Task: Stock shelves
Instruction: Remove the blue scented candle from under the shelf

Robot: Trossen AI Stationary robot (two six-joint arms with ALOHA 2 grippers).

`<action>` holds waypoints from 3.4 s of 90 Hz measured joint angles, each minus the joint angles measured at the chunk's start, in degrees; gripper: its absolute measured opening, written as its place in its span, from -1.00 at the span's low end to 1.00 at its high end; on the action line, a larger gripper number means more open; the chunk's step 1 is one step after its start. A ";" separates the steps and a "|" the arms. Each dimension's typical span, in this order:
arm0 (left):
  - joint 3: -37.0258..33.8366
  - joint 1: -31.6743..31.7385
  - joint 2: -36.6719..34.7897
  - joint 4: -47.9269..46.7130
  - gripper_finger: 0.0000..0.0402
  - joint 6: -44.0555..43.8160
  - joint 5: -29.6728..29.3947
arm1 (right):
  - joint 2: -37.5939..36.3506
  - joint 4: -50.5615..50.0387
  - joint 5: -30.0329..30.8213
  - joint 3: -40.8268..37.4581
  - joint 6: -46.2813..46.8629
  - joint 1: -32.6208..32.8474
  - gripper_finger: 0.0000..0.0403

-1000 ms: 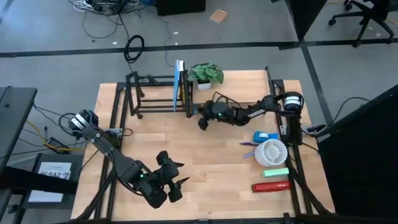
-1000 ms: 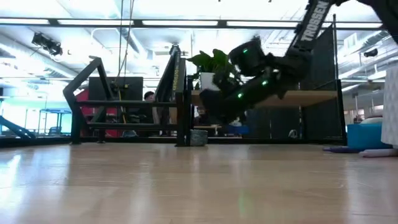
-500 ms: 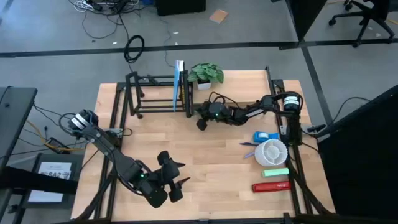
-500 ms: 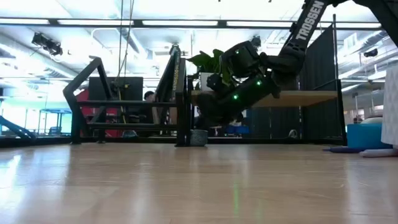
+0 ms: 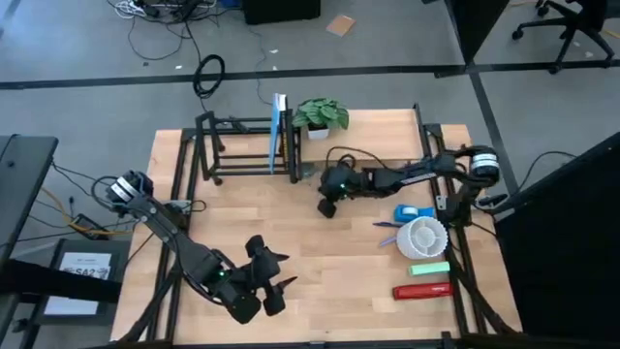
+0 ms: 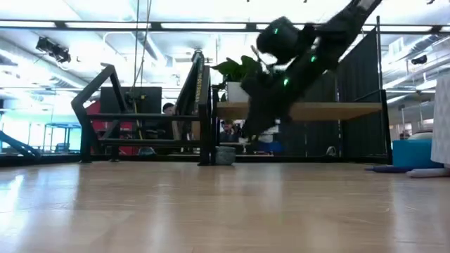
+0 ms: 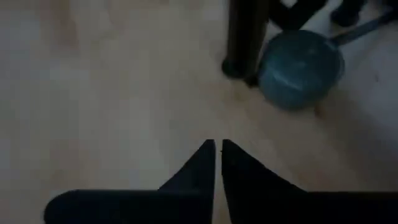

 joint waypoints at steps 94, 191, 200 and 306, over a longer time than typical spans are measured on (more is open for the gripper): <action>-6.40 11.31 6.80 -8.05 0.08 -13.76 -1.35 | 18.58 54.99 22.91 -17.78 16.03 7.34 -0.47; -37.36 37.31 23.08 51.65 -1.00 -1.74 -19.00 | 28.95 69.29 1.01 -13.96 -9.59 -9.91 0.32; -37.39 38.67 23.20 51.64 -1.00 -1.47 -19.93 | 29.96 71.06 1.58 -13.78 -9.39 -9.66 0.33; -37.64 47.90 31.91 100.33 -1.00 40.62 -5.17 | 30.16 72.80 1.22 -13.76 -9.34 -9.53 0.18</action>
